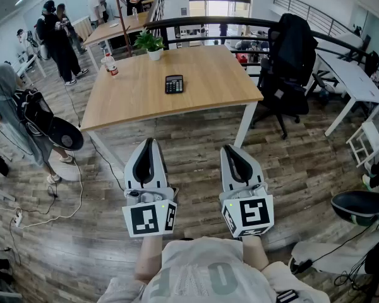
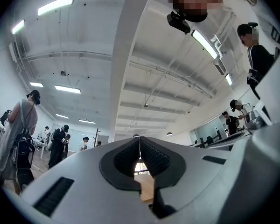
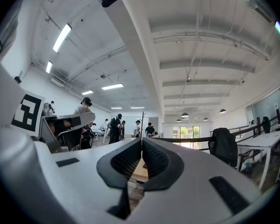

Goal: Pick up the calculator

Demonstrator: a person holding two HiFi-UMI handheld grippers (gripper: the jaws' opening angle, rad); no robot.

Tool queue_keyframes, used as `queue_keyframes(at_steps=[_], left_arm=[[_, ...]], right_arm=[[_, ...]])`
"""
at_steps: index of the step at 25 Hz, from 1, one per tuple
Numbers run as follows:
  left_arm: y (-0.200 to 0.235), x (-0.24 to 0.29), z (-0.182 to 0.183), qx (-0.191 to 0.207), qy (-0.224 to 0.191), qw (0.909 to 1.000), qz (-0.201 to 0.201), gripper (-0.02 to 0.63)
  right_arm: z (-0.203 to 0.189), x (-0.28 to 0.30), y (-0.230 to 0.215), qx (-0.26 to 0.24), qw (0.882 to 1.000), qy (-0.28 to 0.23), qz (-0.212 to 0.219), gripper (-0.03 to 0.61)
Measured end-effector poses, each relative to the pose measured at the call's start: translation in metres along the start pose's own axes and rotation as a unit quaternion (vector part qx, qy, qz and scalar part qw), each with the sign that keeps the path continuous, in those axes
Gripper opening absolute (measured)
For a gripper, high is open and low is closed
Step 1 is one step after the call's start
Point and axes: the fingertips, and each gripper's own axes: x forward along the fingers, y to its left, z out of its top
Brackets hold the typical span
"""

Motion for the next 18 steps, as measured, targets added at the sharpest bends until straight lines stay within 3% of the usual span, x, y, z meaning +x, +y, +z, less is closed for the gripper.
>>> queue_keyframes(at_steps=[18], left_arm=[[-0.006,-0.007,0.004,0.01,0.002,0.9999,0.01,0.009]], right_arm=[[0.008,-0.011,-0.007,0.0,1.0,-0.026,0.01,0.025]])
